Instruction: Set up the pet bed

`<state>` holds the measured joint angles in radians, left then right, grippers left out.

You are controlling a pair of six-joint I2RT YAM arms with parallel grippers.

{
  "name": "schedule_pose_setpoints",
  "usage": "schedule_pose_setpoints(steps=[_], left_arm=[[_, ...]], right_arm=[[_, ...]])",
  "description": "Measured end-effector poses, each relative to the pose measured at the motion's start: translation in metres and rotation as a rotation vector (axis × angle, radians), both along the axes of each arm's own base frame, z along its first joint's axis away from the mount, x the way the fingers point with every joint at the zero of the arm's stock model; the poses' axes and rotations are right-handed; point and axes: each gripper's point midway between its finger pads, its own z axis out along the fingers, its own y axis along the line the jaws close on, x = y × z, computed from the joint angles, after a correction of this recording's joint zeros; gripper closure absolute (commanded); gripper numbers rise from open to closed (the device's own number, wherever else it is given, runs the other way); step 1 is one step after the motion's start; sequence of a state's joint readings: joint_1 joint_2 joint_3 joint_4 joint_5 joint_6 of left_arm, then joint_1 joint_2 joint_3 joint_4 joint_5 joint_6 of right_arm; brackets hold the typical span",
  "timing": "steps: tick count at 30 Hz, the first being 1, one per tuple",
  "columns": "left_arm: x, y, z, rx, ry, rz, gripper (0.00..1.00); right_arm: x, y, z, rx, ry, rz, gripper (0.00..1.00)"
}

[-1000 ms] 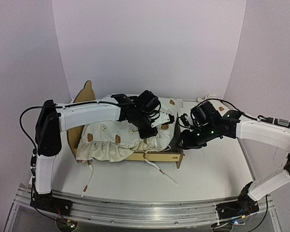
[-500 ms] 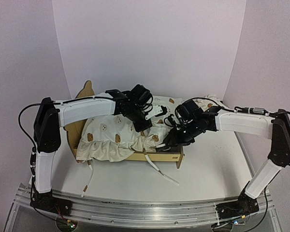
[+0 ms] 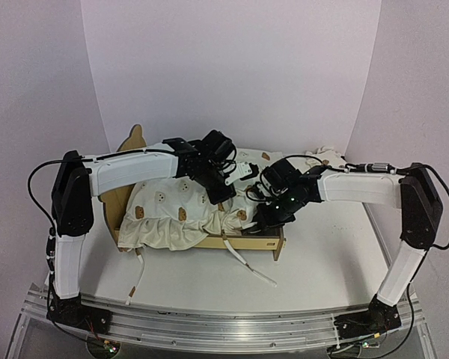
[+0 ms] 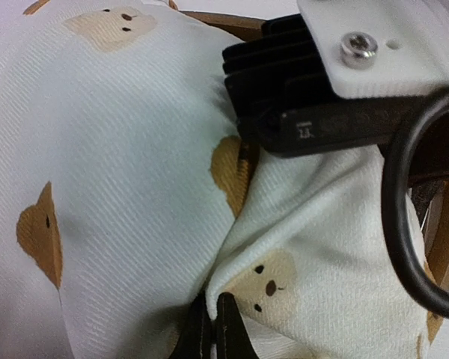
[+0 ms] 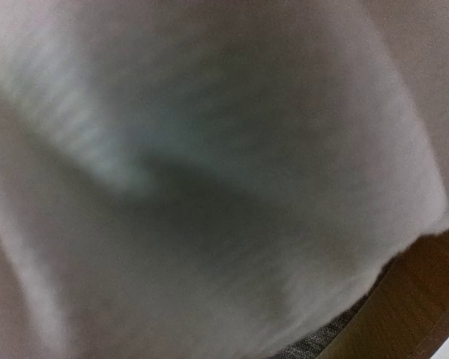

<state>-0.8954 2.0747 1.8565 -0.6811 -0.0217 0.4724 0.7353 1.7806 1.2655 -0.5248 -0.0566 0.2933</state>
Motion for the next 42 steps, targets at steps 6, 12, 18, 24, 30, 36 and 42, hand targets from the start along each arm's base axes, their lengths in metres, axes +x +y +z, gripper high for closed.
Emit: schedule_pose_setpoints(steps=[6, 12, 18, 24, 30, 36, 42], left_arm=[[0.000, 0.001, 0.000, -0.009, 0.014, 0.000, 1.00], [0.001, 0.003, -0.001, -0.015, 0.030, 0.007, 1.00], [-0.003, 0.002, -0.003, -0.022, 0.054, 0.005, 1.00], [-0.002, 0.008, -0.007, -0.010, 0.071, 0.021, 1.00], [-0.002, 0.015, -0.017, 0.010, 0.094, 0.032, 1.00], [-0.004, 0.016, -0.020, 0.012, 0.105, 0.038, 1.00], [-0.008, 0.013, -0.019, -0.003, 0.120, 0.023, 1.00]], right_arm=[[-0.010, 0.005, 0.009, 0.024, 0.060, 0.026, 1.00], [-0.039, 0.008, 0.018, 0.058, 0.228, 0.028, 1.00], [-0.044, 0.016, 0.023, 0.047, 0.309, 0.033, 1.00], [-0.033, 0.028, -0.001, -0.006, 0.352, 0.039, 1.00], [-0.034, 0.027, -0.017, -0.029, 0.381, 0.033, 0.86], [-0.035, 0.022, -0.015, -0.058, 0.382, 0.029, 0.61], [-0.033, 0.018, 0.010, -0.084, 0.366, 0.032, 0.54]])
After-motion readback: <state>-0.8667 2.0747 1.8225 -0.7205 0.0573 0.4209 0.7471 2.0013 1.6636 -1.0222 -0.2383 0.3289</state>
